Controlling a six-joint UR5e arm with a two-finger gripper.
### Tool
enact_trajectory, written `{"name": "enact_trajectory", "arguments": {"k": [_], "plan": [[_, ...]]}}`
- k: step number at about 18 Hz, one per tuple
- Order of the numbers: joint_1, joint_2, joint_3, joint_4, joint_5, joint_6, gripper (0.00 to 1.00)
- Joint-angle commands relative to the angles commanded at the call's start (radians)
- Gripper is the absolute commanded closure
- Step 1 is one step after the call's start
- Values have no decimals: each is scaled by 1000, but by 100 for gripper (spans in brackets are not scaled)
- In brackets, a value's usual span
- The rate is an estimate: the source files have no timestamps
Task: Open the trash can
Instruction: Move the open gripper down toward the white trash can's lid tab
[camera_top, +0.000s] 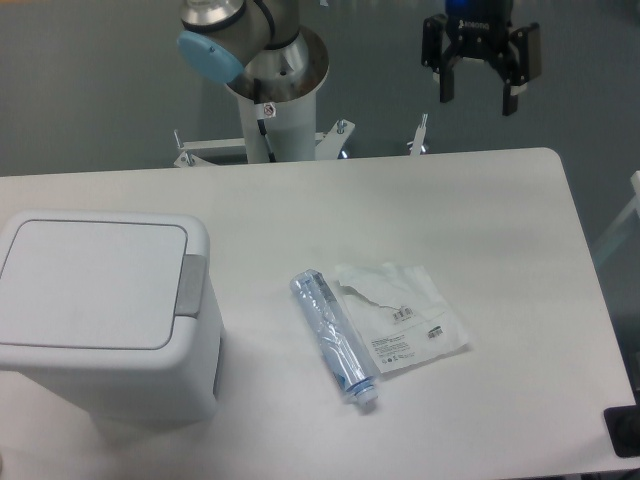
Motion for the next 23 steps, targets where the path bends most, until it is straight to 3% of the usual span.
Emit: {"name": "enact_trajectory", "arguments": {"k": [4, 6, 11, 14, 17, 23], "plan": [[-3, 0, 5, -3, 0, -9, 0], [-9, -5, 15, -5, -2, -90, 0], [-133, -54, 66, 1, -6, -519, 0], [-233, -100, 101, 73, -8, -798, 0], [-319, -124, 98, 176, -6, -1045, 0], [-448, -173, 135, 192, -8, -1288, 0]]}}
